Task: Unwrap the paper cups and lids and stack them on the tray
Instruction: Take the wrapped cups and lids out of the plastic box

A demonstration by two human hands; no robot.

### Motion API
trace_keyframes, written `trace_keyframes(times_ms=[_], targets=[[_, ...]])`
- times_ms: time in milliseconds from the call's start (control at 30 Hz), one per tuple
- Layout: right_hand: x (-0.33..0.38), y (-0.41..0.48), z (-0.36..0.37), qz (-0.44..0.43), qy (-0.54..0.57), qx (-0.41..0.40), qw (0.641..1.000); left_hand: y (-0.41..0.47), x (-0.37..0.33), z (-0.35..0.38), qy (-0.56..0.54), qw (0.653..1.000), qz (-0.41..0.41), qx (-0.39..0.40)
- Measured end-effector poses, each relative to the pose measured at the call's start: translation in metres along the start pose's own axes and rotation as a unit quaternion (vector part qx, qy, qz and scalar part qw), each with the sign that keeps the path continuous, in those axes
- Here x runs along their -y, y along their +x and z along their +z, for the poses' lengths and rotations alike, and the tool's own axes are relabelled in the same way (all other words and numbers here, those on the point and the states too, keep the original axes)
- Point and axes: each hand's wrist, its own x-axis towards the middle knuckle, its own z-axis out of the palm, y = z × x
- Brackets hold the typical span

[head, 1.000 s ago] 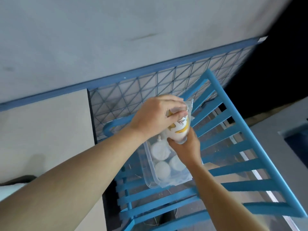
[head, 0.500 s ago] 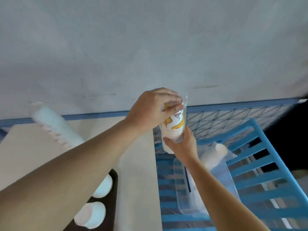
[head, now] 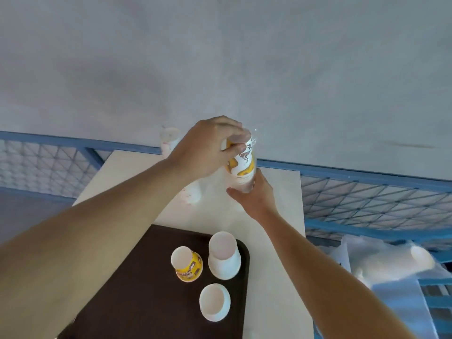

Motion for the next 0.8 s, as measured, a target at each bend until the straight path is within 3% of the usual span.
trace_keyframes(times_ms=[167,400,567,800], targets=[[0.016,0.009,0.040,0.000,-0.006,0.033,0.999,-0.021,0.035,-0.012,0.021,0.999,-0.027,0.010],[0.019,0.018,0.058,-0.002,-0.030,0.074,0.997,-0.030,0.053,-0.020,0.056,0.993,-0.043,0.090],[0.026,0.023,0.057,-0.012,-0.021,0.065,0.998,-0.030,0.055,-0.022,0.069,0.994,-0.046,0.076],[0.011,0.022,0.063,-0.005,-0.036,0.117,0.993,-0.036,0.058,-0.014,0.080,0.992,-0.068,0.075]])
